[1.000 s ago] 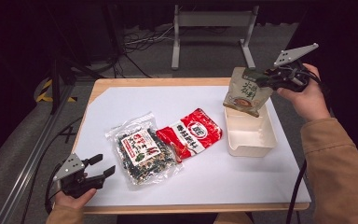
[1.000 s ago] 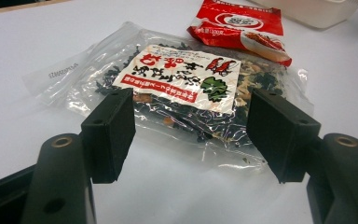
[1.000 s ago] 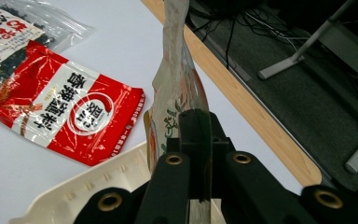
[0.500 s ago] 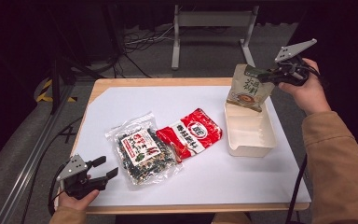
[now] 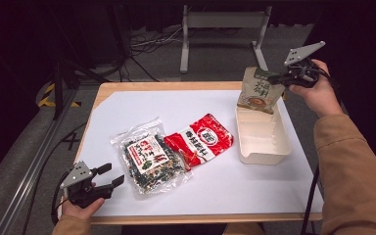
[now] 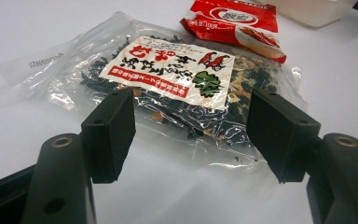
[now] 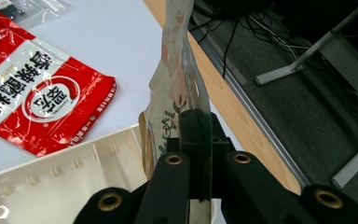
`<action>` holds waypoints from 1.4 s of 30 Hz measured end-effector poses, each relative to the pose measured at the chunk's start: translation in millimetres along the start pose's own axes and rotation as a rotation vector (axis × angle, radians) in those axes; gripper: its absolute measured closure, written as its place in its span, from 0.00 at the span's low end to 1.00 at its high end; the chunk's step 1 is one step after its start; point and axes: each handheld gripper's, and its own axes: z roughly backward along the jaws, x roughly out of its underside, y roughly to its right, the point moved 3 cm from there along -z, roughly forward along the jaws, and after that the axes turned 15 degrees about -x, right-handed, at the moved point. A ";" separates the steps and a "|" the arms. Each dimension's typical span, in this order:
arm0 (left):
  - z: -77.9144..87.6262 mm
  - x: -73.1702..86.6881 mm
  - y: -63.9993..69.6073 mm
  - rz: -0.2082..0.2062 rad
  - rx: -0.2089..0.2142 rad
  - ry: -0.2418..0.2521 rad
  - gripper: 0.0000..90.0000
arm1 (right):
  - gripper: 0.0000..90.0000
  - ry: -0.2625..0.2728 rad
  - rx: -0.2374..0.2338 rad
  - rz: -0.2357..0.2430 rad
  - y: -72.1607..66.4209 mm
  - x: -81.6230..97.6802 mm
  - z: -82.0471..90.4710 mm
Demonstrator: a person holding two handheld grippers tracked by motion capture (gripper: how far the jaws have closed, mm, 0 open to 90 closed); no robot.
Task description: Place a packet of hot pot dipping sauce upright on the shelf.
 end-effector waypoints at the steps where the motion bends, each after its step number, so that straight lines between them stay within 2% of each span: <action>1: -0.3 0.1 0.1 0.006 0.000 -0.001 0.37 | 1.00 -0.006 0.000 -0.002 1.1 0.5 -1.5; 9: -3.5 -0.8 -1.6 0.003 0.009 -0.003 0.37 | 1.00 -0.054 0.025 -0.002 9.3 5.2 -10.1; 15: -3.9 -1.0 -1.4 0.005 0.010 -0.007 0.37 | 1.00 -0.073 0.052 0.019 11.7 3.9 -12.3; 25: -4.0 -0.9 -1.6 0.007 0.011 -0.006 0.37 | 1.00 -0.093 0.069 0.028 13.3 2.5 -12.3; 34: -3.8 -1.1 -1.7 0.006 0.013 -0.007 0.37 | 1.00 -0.102 0.038 0.041 9.3 1.6 -24.4; 42: -5.0 -2.5 -1.2 0.001 0.018 0.000 0.37 | 1.00 -0.100 0.015 0.016 6.9 9.9 -34.6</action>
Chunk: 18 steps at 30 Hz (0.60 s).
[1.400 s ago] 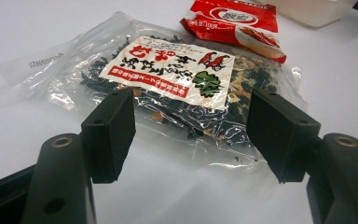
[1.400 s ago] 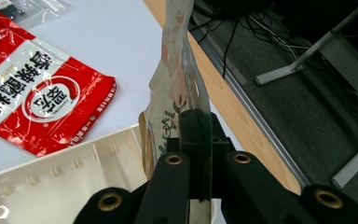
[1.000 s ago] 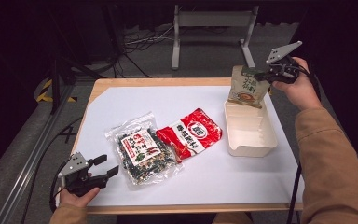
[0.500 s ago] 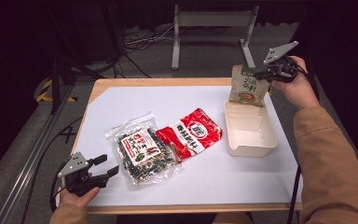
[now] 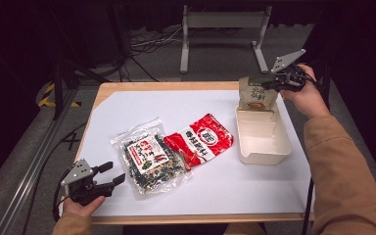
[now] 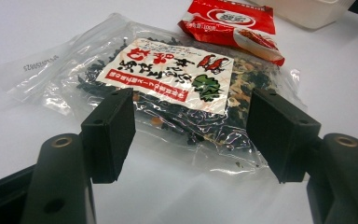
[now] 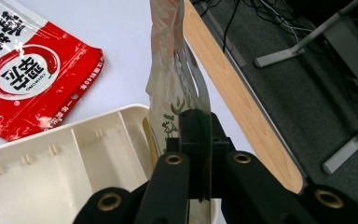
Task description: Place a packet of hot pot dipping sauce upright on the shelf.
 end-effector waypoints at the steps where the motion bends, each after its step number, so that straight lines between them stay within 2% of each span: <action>1: -0.3 -0.2 0.1 0.000 0.001 0.000 0.37 | 1.00 0.004 -0.002 -0.011 0.4 2.4 -1.6; 6: -1.1 -1.1 0.3 -0.007 0.001 0.001 0.37 | 1.00 0.029 -0.022 -0.047 0.8 11.2 -6.9; 11: -1.4 -1.4 0.2 -0.008 0.005 0.001 0.37 | 0.99 0.024 -0.031 -0.057 -0.2 15.0 -10.1; 18: -0.4 -1.1 0.5 -0.002 0.004 0.001 0.37 | 0.99 0.021 -0.034 -0.098 0.6 22.2 -16.7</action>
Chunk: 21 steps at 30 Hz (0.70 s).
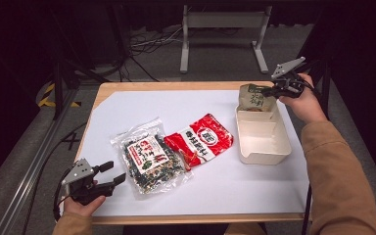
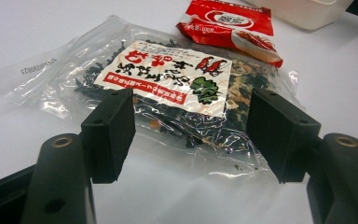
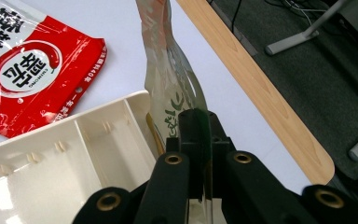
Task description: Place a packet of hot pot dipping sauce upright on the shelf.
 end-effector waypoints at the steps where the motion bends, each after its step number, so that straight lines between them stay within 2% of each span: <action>1: 0.0 0.0 -0.4 -0.005 -0.002 0.000 0.37 | 0.99 0.001 0.001 -0.010 0.4 1.1 0.0; 9: 0.0 -0.3 0.0 0.001 0.002 0.001 0.37 | 0.96 0.025 -0.002 -0.054 2.0 4.3 0.1; 14: -0.5 -0.6 -0.2 -0.003 0.002 0.000 0.37 | 0.81 0.062 0.006 -0.094 2.1 5.1 1.4; 21: -1.2 -1.0 0.2 -0.005 0.006 0.002 0.37 | 0.66 0.130 0.048 -0.091 -0.6 2.6 11.1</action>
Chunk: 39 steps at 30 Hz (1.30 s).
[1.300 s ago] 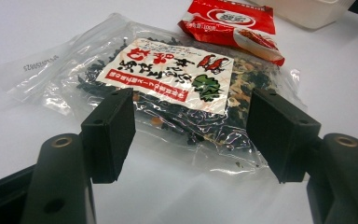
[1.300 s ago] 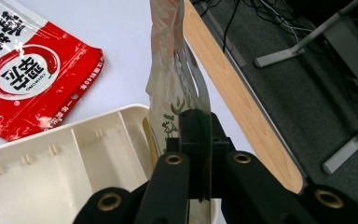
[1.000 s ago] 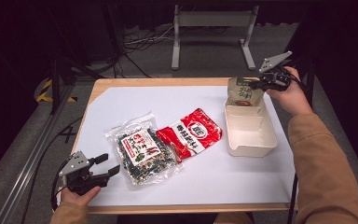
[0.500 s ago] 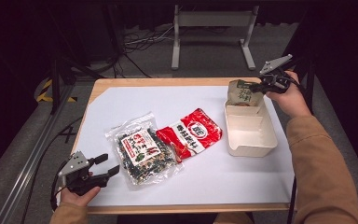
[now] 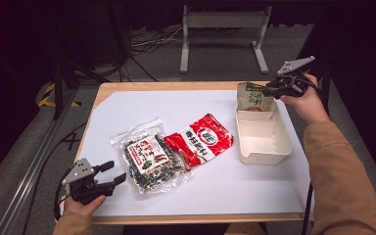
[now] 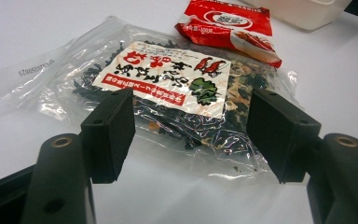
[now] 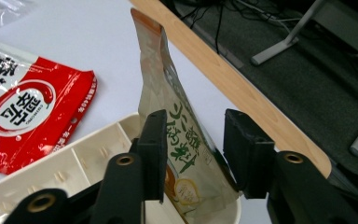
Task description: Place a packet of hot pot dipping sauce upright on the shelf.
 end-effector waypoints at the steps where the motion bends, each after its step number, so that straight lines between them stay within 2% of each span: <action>1: 0.0 0.0 0.0 0.000 0.000 0.000 0.37 | 0.66 0.000 0.000 0.000 0.0 0.0 0.0; 3: -0.3 -0.4 -0.1 -0.001 -0.001 0.001 0.37 | 0.61 0.032 0.023 -0.001 -3.0 -2.4 6.6; 7: -1.4 -1.3 0.7 -0.006 0.003 0.001 0.37 | 0.59 0.061 0.042 -0.001 -6.8 -4.0 13.0; 11: -3.0 -2.4 1.0 -0.007 0.008 0.004 0.37 | 0.57 0.136 0.061 -0.008 -14.9 -5.4 24.9; 16: -5.2 -4.1 2.0 -0.010 0.016 0.005 0.37 | 0.54 0.186 0.061 -0.005 -29.7 -6.1 37.9; 21: -7.2 -5.7 2.5 -0.019 0.017 0.004 0.37 | 0.52 0.242 0.032 0.004 -52.1 -6.6 46.0; 24: -8.0 -6.2 3.4 -0.018 0.020 0.005 0.37 | 0.51 0.260 0.012 -0.014 -65.2 -5.2 47.1; 26: -8.0 -6.4 3.9 -0.018 0.023 0.004 0.37 | 0.50 0.265 0.006 -0.057 -72.7 -2.9 47.0; 31: -7.5 -6.7 3.1 -0.023 0.020 0.008 0.37 | 0.46 0.288 0.003 -0.111 -92.5 2.7 48.2; 34: -6.9 -6.7 3.3 -0.018 0.020 0.011 0.37 | 0.44 0.306 -0.006 -0.125 -102.8 7.1 48.3; 38: -6.7 -6.7 3.6 -0.019 0.021 0.011 0.37 | 0.44 0.299 0.007 -0.119 -118.2 16.3 44.4; 39: -6.7 -6.7 3.6 -0.019 0.021 0.011 0.37 | 0.44 0.299 0.007 -0.119 -118.2 16.3 44.4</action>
